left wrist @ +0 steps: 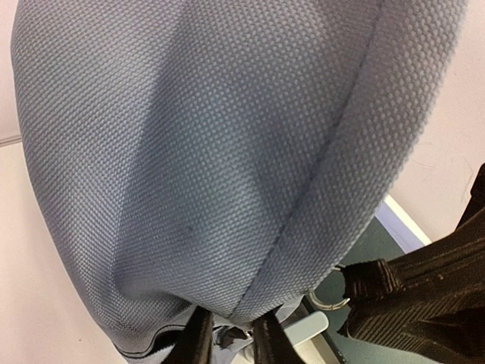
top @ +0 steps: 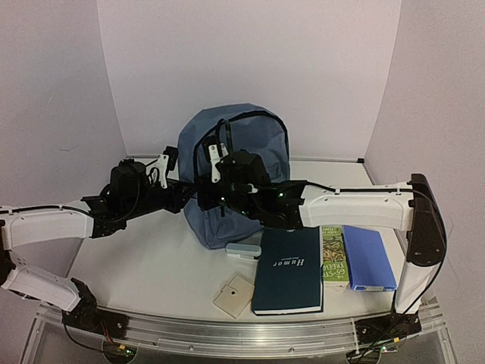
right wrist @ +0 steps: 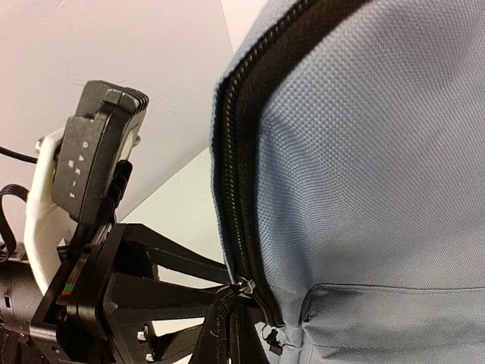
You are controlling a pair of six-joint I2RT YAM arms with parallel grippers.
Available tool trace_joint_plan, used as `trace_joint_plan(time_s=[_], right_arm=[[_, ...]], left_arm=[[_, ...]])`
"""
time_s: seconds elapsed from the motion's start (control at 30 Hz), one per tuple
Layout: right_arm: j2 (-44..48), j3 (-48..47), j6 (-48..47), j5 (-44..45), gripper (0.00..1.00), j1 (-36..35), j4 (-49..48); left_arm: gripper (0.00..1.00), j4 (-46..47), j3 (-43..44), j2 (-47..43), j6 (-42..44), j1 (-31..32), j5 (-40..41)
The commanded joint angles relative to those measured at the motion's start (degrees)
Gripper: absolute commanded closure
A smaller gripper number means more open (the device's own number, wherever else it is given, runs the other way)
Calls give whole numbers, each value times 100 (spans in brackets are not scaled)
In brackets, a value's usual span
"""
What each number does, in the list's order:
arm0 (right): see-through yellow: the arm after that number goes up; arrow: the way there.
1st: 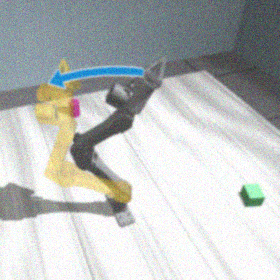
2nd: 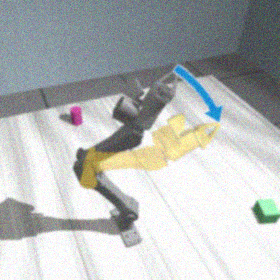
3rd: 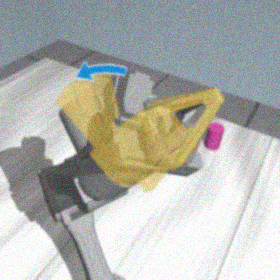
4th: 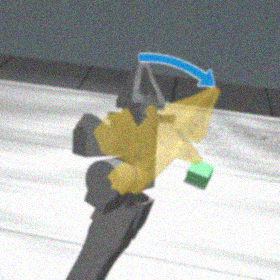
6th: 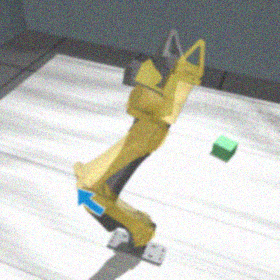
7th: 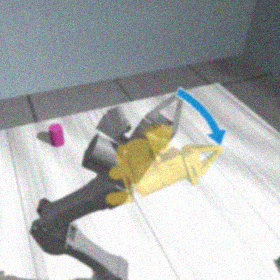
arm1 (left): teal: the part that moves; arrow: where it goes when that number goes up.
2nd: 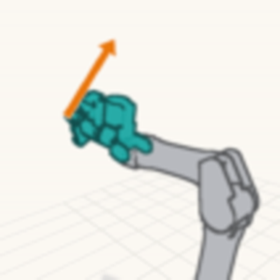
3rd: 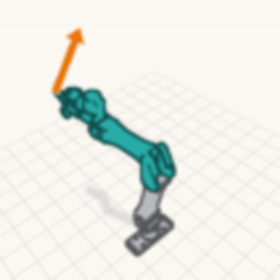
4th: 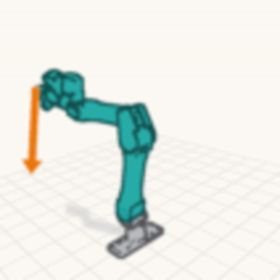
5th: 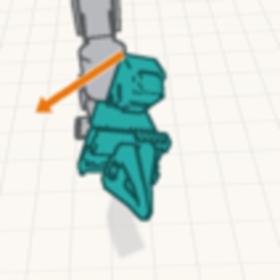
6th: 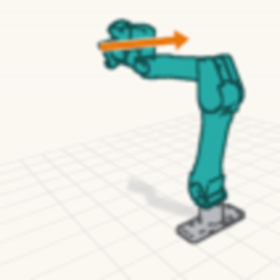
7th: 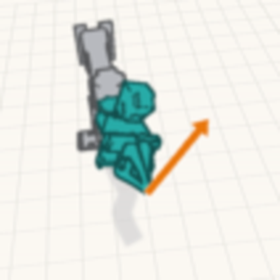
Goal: Pack the student bag
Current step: Unzip the student bag at the center of the board.
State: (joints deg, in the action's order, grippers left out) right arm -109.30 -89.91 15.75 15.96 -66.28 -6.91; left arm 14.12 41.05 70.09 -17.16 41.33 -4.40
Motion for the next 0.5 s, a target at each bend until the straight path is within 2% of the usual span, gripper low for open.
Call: trace_joint_plan(time_s=[0.0, 0.17, 0.47], right_arm=[[133, -124, 13, 187, 100, -8, -337], [145, -220, -116, 639, 100, -9, -254], [109, -901, -881, 1618, 100, -19, -85]], left_arm=[[88, 467, 350, 95, -25, 40, 123], [100, 419, 349, 211, -54, 44, 367], [100, 291, 79, 198, -278, 42, 959]])
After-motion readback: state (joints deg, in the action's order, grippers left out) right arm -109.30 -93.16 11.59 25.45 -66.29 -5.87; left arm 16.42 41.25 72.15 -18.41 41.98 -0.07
